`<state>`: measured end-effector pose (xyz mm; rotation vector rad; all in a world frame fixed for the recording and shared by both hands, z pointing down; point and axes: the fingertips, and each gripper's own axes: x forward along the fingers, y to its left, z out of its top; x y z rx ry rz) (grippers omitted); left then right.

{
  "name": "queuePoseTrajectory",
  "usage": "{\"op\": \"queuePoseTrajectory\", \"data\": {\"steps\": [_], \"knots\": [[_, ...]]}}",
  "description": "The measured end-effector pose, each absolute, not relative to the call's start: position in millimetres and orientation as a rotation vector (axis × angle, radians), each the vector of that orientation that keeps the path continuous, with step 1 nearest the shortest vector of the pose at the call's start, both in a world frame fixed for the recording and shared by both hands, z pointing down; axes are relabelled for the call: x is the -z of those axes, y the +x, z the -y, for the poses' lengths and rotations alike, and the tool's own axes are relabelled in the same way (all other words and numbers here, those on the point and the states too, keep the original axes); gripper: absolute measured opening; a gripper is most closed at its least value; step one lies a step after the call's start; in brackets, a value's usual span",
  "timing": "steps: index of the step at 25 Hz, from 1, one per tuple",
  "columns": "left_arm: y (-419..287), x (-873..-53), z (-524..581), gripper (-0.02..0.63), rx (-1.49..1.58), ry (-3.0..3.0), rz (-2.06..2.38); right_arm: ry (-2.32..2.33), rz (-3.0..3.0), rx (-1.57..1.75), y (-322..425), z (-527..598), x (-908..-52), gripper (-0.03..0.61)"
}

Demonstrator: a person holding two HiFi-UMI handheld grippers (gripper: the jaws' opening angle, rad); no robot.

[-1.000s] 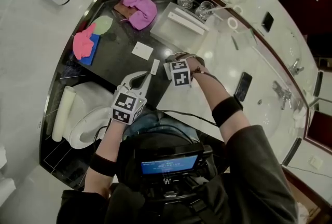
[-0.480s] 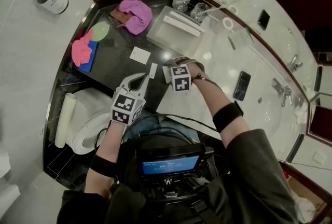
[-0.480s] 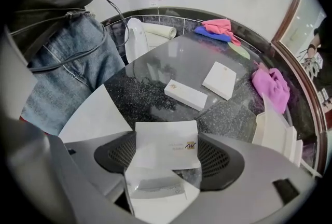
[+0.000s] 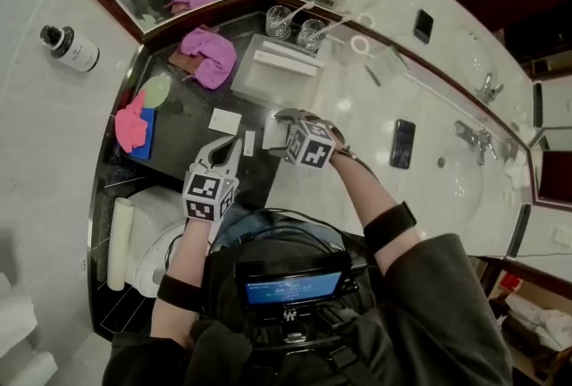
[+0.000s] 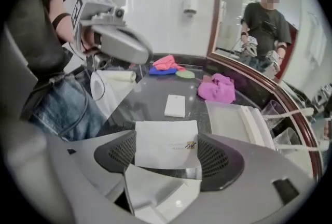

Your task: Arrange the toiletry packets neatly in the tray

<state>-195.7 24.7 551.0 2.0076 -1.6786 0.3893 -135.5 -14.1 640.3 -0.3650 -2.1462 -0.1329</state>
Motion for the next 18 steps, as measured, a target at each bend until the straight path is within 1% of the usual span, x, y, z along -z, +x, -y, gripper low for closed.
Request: {"op": "queuePoseTrajectory", "data": {"steps": [5,11,18], "knots": [[-203,-553,-5,0.002,-0.405,2.036,1.677,-0.169,2.287,-0.05,-138,31,-610,0.39],[-212,-555,24,0.002,-0.44,2.081,1.657,-0.067,2.273,-0.007,-151,66,-598,0.39],[-233,-558,65,0.002,-0.466,2.103,1.677,-0.064,2.175,0.057,-188,116,-616,0.39]]}}
